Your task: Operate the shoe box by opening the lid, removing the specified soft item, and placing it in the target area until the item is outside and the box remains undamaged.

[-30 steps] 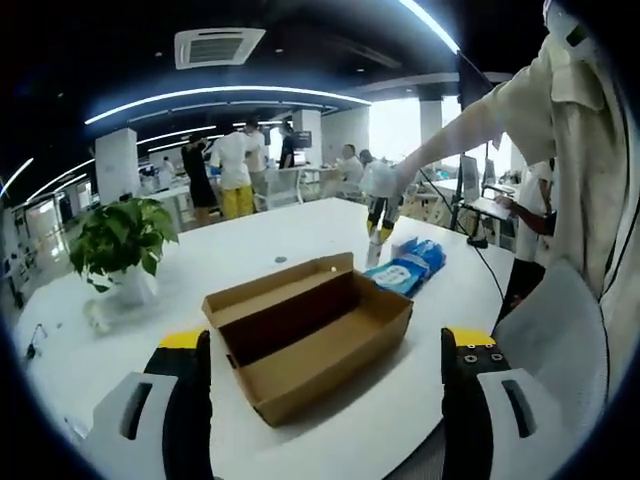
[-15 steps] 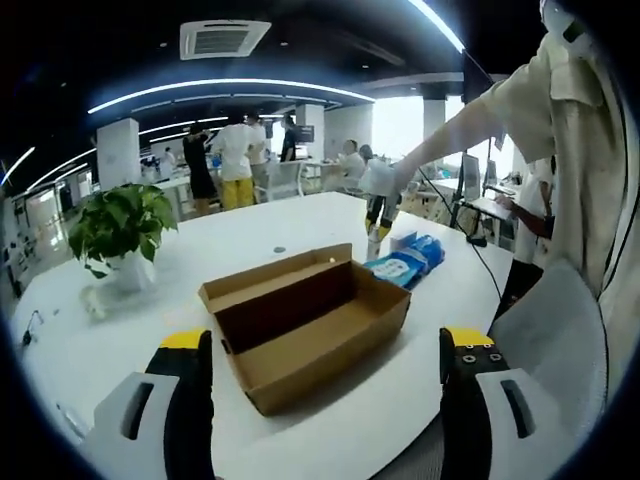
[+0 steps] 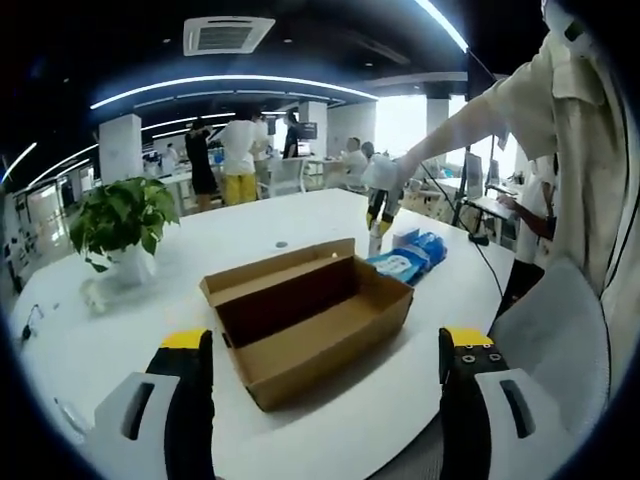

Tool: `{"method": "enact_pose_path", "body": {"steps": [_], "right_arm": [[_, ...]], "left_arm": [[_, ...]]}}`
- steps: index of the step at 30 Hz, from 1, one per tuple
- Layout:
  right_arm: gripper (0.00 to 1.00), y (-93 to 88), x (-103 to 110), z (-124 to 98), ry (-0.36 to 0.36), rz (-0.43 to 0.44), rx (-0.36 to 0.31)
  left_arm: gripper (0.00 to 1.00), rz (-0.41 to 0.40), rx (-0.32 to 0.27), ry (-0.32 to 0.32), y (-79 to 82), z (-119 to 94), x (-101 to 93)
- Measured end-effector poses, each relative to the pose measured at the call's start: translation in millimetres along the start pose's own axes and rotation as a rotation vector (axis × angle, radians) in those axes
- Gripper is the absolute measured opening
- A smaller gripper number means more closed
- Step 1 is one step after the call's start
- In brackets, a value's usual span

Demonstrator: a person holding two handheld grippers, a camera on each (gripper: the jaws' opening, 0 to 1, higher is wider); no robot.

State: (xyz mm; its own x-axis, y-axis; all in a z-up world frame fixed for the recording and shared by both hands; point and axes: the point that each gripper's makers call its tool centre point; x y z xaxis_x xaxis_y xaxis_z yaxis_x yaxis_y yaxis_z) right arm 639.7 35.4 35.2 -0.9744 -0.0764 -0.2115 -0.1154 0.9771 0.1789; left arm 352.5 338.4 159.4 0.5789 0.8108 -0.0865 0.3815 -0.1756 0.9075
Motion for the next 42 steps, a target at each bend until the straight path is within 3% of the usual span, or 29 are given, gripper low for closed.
{"method": "enact_pose_path", "body": {"steps": [7,12,17,21,22,28,31,35,36,42], "right_arm": [[0.22,1.2,-4.5,-2.9,-0.016,0.008,-0.010],[0.24,6.2,-7.9,-7.3,-0.033,0.007,-0.032],[0.26,22.6,-13.5,-15.1,-0.050,0.050,-0.105],[0.27,41.2,-22.0,-24.5,-0.077,0.123,-0.177],[0.28,50.1,-26.2,-29.0,-0.089,0.174,-0.212],[0.28,68.7,-36.5,-34.0,-0.104,0.286,-0.277],[0.28,79.5,-39.8,-31.6,-0.097,0.390,-0.314],[0.27,83.2,-42.8,-23.8,-0.100,0.472,-0.318],[0.27,83.8,-44.1,-20.9,-0.106,0.503,-0.318],[0.28,87.5,-52.8,-9.5,-0.124,0.656,-0.344]], "left_arm": [[0.92,-0.015,0.008,0.030,-2.6,-0.5,7.6],[0.88,-0.005,0.053,0.072,-12.5,-1.2,18.5],[0.80,-0.018,0.104,0.134,-25.1,-1.3,34.2],[0.74,-0.034,0.135,0.145,-34.5,1.7,40.8],[0.72,-0.040,0.140,0.148,-36.1,3.2,42.7],[0.59,-0.055,0.179,0.178,-42.8,10.3,57.3],[0.51,-0.095,0.183,0.192,-44.2,15.4,66.6],[0.39,-0.143,0.238,0.210,-56.9,19.9,78.0],[0.36,-0.186,0.257,0.205,-62.8,22.1,79.1],[0.30,-0.257,0.262,0.219,-70.0,32.8,90.8]]}}
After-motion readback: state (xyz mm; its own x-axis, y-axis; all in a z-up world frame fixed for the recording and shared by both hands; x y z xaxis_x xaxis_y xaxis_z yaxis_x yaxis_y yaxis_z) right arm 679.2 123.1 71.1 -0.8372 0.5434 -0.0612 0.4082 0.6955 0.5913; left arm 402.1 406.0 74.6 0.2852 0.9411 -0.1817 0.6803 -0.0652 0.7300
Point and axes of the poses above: the point that each gripper's makers call its tool centre point, and the gripper's own axes: z roughly forward along the fingers, x roughly to its left, y roughly out of its top, and after that the axes turned 7 degrees about -y, right-handed
